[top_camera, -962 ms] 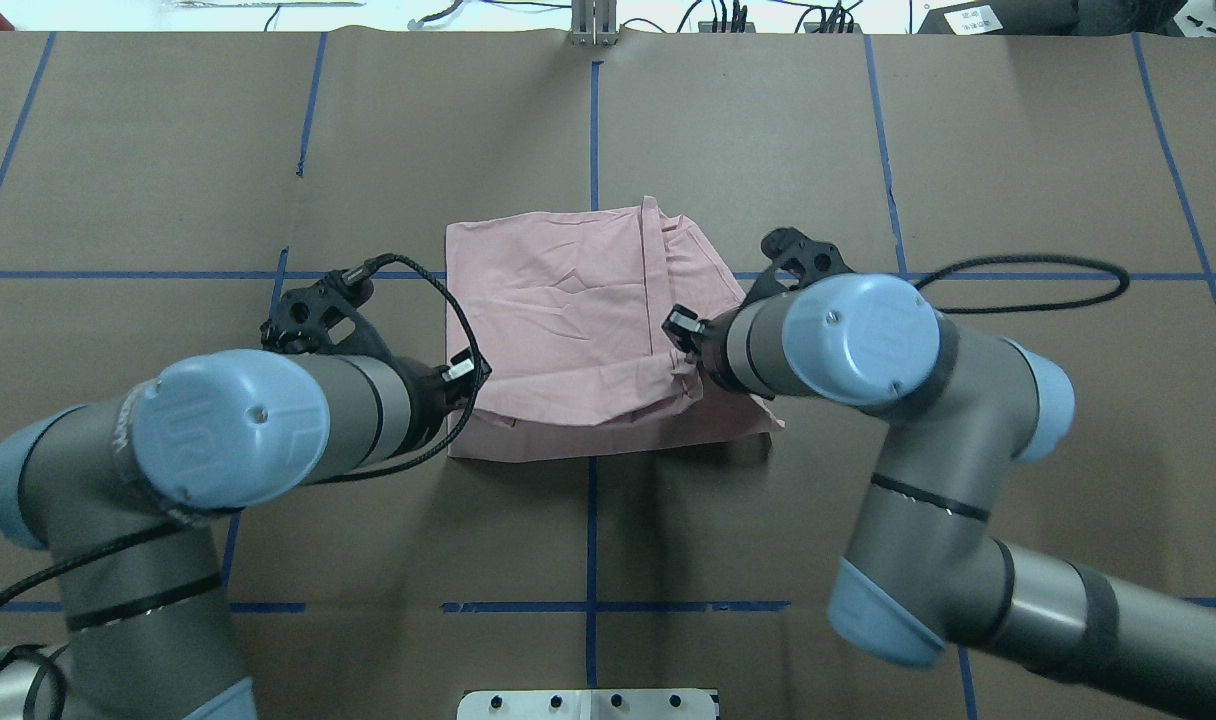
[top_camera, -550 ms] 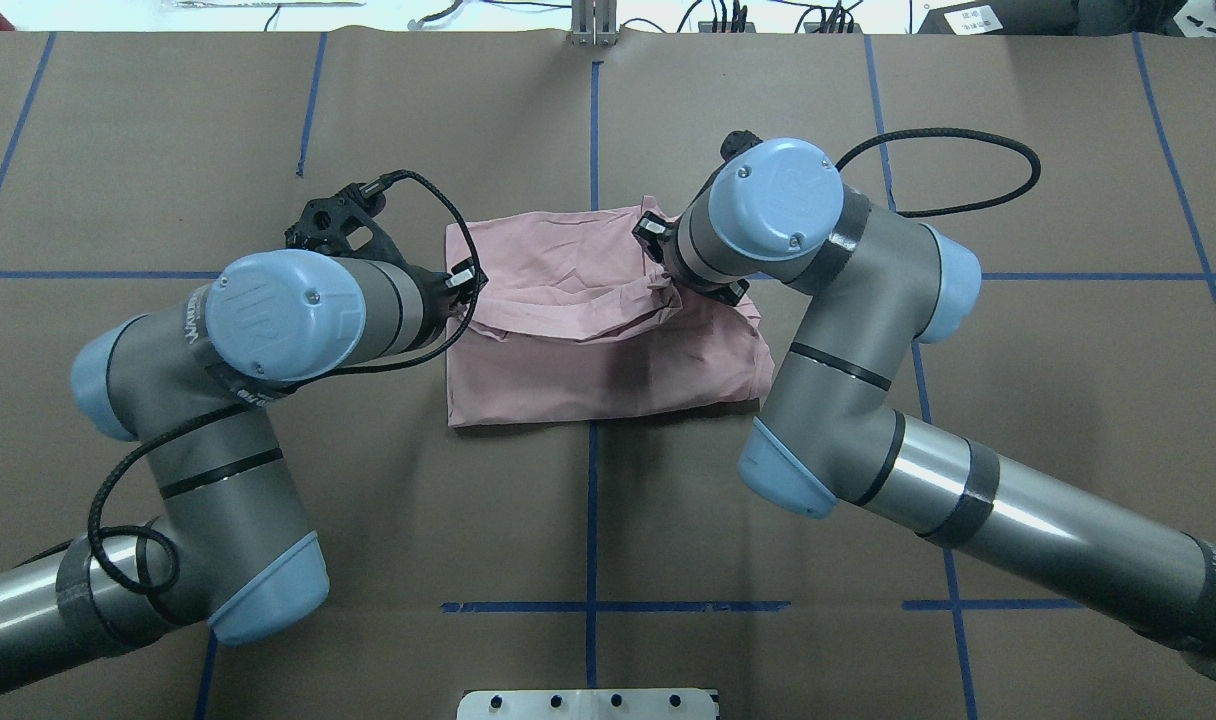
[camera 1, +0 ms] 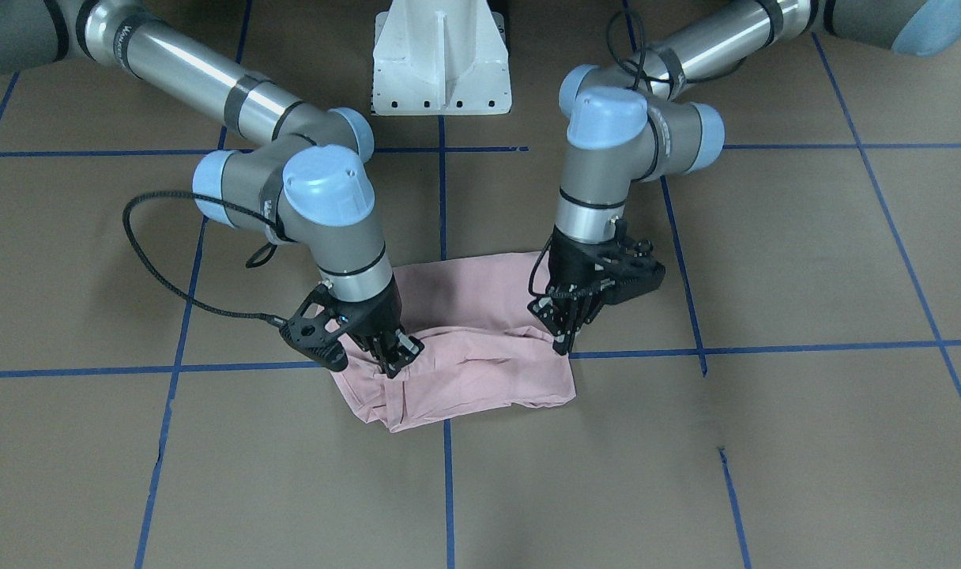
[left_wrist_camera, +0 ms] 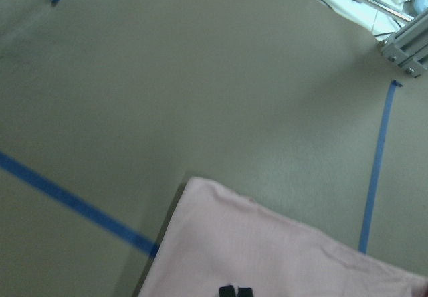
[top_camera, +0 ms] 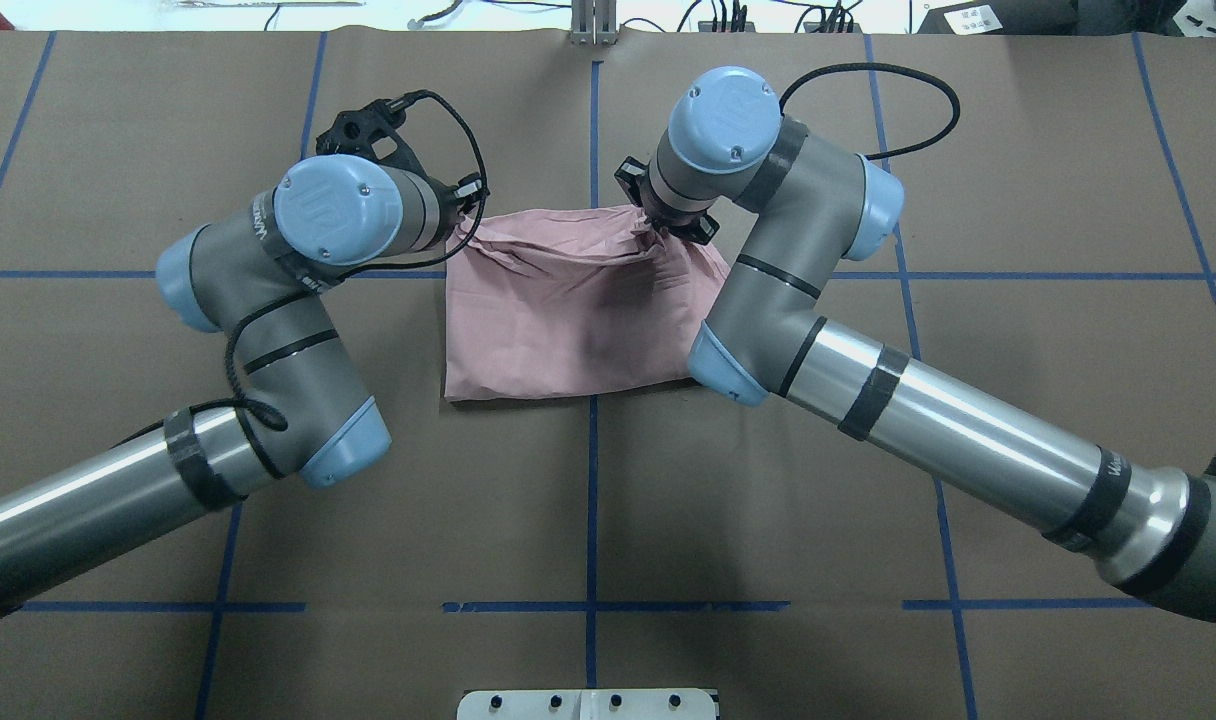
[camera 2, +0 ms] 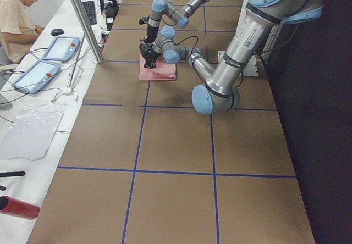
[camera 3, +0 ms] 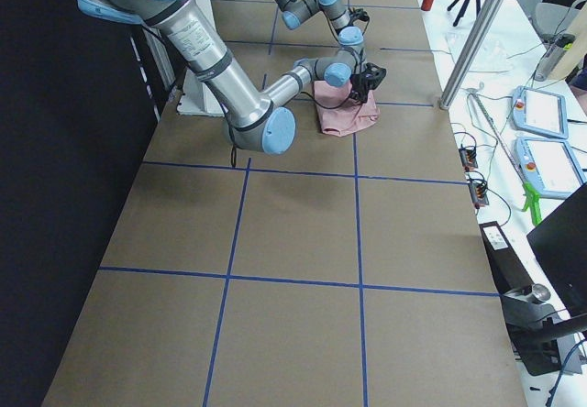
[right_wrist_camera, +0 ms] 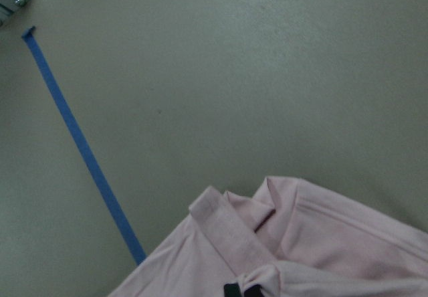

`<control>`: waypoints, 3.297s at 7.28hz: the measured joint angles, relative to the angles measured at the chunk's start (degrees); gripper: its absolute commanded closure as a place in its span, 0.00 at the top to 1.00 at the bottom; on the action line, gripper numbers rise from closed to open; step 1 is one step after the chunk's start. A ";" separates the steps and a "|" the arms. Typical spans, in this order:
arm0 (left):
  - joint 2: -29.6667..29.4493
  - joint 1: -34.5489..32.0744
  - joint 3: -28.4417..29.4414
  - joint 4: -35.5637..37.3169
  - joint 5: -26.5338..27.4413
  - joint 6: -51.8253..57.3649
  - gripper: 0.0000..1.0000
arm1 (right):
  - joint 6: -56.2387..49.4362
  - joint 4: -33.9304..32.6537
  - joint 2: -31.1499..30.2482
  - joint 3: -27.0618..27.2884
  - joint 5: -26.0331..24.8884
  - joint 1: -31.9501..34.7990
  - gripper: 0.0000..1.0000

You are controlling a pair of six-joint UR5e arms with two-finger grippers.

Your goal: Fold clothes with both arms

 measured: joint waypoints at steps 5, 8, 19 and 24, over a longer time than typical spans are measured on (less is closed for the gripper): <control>6.91 -8.20 2.90 -14.78 -5.25 16.15 1.00 | -25.11 3.38 -0.53 -8.96 13.49 14.49 1.00; 18.53 -20.09 -3.44 -14.96 -23.93 39.70 1.00 | -50.45 2.52 -10.09 -7.97 21.25 25.23 1.00; 42.09 -42.94 -15.12 -3.76 -51.41 74.81 1.00 | -89.69 -19.78 -39.75 21.74 33.14 44.30 1.00; 41.56 -44.29 -19.38 14.67 -52.01 82.78 1.00 | -92.96 -26.59 -38.93 22.07 34.42 43.74 1.00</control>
